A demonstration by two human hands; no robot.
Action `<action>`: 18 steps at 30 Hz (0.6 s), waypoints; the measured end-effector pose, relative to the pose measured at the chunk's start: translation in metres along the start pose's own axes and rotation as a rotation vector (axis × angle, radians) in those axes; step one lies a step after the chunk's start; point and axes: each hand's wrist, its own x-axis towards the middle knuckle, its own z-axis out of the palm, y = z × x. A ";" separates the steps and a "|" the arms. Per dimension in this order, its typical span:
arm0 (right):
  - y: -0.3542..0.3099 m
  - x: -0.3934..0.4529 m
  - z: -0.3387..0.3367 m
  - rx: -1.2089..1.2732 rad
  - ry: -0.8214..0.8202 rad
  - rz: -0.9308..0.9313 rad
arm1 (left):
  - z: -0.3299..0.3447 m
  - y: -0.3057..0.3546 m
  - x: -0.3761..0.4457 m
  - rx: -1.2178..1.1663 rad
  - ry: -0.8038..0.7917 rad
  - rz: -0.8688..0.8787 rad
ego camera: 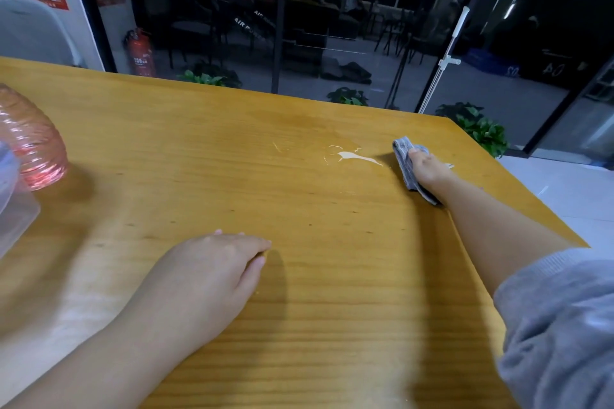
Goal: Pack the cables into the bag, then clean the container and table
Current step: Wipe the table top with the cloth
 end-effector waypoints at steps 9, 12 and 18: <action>-0.042 -0.012 0.026 -0.065 -0.027 -0.058 | -0.004 -0.003 -0.002 -0.091 0.066 -0.117; -0.056 -0.013 0.036 -0.117 -0.042 -0.093 | -0.006 -0.003 0.000 -0.114 0.021 -0.159; -0.081 -0.014 0.051 -0.144 -0.060 -0.124 | -0.003 -0.005 0.000 -0.135 -0.023 -0.192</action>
